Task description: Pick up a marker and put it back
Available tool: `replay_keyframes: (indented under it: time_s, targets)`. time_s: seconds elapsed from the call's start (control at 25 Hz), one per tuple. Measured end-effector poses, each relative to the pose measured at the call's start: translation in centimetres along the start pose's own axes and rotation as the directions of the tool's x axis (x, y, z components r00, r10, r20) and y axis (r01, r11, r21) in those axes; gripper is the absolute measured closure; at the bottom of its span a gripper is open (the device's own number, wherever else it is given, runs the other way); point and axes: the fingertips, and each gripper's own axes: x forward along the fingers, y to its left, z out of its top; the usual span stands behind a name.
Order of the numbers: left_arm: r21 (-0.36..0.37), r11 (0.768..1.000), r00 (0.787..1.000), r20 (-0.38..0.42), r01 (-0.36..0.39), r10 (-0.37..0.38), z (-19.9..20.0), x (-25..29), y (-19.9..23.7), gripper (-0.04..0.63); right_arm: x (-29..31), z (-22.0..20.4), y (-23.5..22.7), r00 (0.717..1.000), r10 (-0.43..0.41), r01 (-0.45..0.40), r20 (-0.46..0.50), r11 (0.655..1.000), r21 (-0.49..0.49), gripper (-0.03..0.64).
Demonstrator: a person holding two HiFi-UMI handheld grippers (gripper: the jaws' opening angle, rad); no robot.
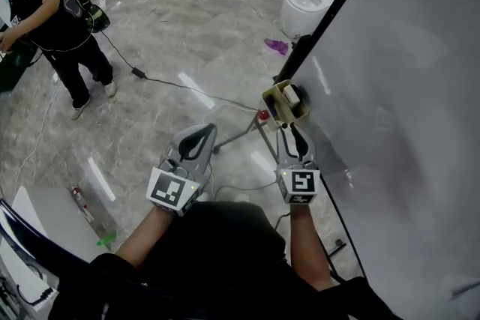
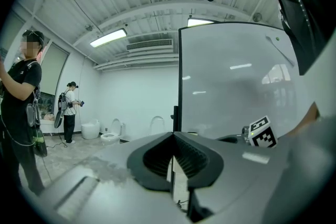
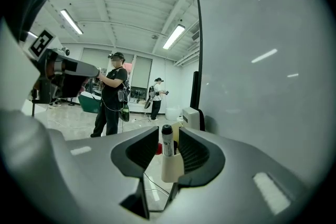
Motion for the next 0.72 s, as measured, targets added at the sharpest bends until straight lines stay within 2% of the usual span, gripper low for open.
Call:
replay_keyframes:
  time_s: [0.12,0.4,0.48,0.56,0.72]
  targets:
    - [0.000,1.000,1.000,0.006,0.016,-0.016,0.1,-0.1,-0.4,0.592,-0.8,0.2,0.4,1.000,-0.005,0.004,-0.012,1.000,-0.022,0.489]
    - [0.008,0.999,0.999,0.002,0.048,-0.048,0.1,-0.4,-1.0,0.592,-2.3,2.3,1.7,0.999,0.000,0.000,0.054,1.000,0.010,0.491]
    - [0.009,0.998,0.998,0.011,0.065,-0.065,0.3,-0.5,-1.4,0.592,-3.0,2.7,1.7,0.998,-0.008,0.007,0.063,1.000,0.018,0.526]
    - [0.018,0.997,0.997,-0.014,0.070,-0.069,0.2,-0.7,-1.5,0.592,-3.8,3.1,1.9,0.998,-0.019,0.018,0.060,1.000,0.020,0.543]
    - [0.019,0.995,0.995,-0.024,0.102,-0.102,0.3,-0.6,-2.2,0.592,-5.1,5.2,2.7,0.992,-0.026,0.021,0.124,0.999,0.046,0.584]
